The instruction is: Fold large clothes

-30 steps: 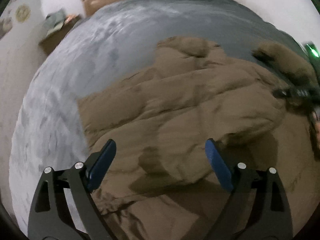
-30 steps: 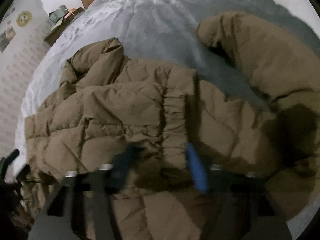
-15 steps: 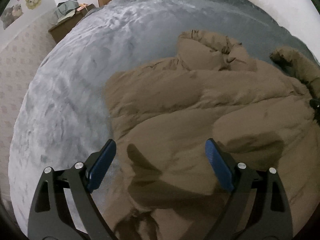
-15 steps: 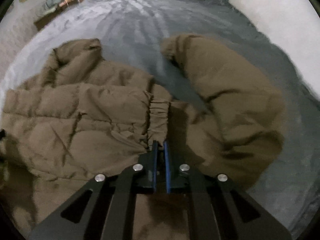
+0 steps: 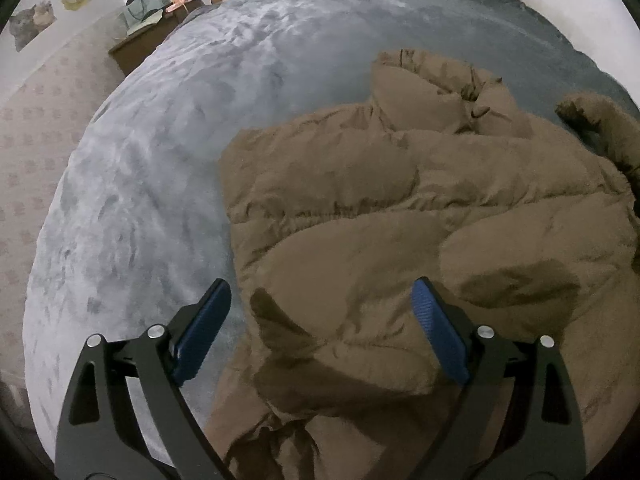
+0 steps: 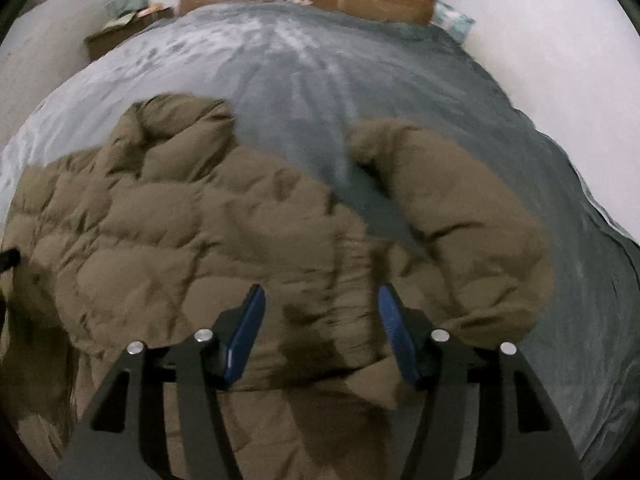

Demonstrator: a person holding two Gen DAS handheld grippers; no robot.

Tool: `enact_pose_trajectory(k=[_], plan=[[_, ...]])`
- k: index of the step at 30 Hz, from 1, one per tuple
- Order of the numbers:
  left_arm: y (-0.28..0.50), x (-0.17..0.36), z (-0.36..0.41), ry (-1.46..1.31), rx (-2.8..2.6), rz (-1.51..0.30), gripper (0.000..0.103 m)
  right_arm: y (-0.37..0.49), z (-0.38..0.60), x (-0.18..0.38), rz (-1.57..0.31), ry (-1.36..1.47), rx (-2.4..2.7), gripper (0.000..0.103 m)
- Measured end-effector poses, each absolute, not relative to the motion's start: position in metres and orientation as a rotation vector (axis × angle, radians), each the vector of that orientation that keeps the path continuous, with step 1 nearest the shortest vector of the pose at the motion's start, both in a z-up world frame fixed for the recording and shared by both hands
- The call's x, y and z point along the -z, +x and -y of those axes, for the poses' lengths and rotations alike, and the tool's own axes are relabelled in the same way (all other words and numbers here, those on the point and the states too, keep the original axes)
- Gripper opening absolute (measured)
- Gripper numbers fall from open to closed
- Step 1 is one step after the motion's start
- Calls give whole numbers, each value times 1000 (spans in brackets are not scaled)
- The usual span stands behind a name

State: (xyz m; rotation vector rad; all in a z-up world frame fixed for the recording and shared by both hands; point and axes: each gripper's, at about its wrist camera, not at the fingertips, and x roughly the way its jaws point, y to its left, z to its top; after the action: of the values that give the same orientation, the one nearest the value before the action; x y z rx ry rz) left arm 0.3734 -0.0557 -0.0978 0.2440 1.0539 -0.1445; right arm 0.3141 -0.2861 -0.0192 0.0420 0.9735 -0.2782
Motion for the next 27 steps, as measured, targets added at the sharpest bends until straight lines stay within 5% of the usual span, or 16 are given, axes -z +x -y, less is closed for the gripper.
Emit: enact_pose_trajectory(k=[9, 16, 27], plan=[[379, 114, 53, 218, 135, -1110, 93, 321, 262, 53, -1061, -8, 233, 60], [367, 92, 56, 313, 114, -1037, 97, 306, 307, -2, -961, 77, 276, 60], [367, 82, 59, 355, 116, -995, 100, 292, 433, -24, -937, 177, 509, 78]])
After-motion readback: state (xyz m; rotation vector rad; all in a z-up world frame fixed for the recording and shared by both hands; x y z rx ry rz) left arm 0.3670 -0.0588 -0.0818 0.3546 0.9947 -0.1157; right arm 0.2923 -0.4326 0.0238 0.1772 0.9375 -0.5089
